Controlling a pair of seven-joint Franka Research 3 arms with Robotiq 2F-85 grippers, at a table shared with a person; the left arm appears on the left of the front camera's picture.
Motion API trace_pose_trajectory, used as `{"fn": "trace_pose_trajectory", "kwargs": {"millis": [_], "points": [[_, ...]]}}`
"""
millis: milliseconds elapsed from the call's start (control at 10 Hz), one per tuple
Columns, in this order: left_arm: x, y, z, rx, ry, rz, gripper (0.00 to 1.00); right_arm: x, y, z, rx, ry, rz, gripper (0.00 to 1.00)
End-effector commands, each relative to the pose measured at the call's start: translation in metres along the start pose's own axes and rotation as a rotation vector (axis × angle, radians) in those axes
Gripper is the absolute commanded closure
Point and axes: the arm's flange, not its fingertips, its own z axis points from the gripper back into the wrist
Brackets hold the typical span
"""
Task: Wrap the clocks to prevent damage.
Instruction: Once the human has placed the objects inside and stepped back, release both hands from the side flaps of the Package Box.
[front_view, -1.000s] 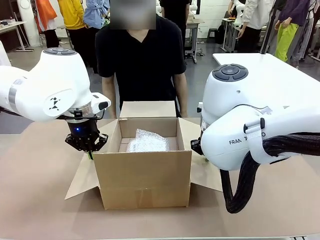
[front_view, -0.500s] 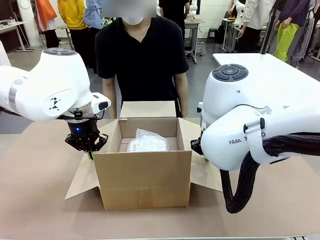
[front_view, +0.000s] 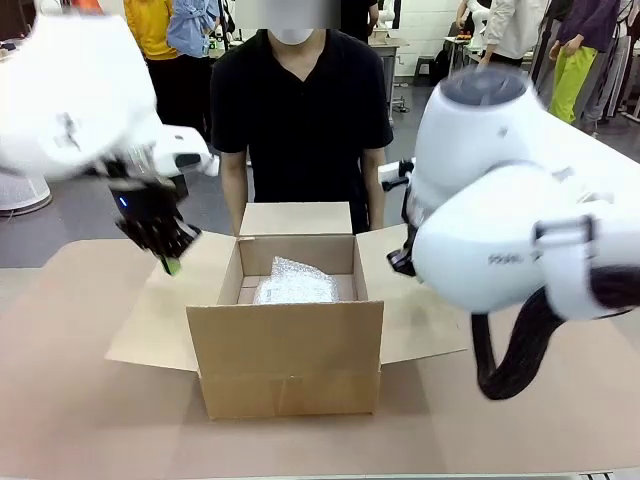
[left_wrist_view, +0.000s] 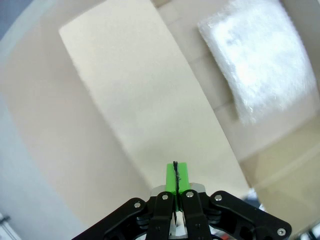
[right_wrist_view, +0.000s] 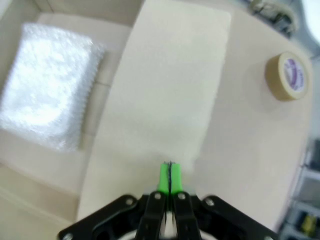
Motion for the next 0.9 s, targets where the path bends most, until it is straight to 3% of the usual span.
{"fn": "trace_pose_trajectory", "kwargs": {"millis": [0, 200, 500, 800], "points": [[-0.011, 0.022, 0.046, -0.02, 0.075, -0.183, 1.0, -0.006, -0.035, 0.049, -0.04, 0.031, 0.203, 0.99], [-0.019, 0.04, 0.078, 0.01, 0.127, -0.459, 1.0, -0.015, -0.059, 0.083, -0.071, 0.108, 0.508, 0.99], [-0.045, 0.066, 0.08, 0.032, 0.074, -0.724, 1.0, -0.037, -0.084, 0.093, -0.076, 0.138, 0.728, 0.99], [-0.067, 0.098, 0.075, -0.059, 0.025, -0.765, 1.0, -0.056, -0.106, 0.086, 0.046, 0.142, 0.817, 0.99]]}}
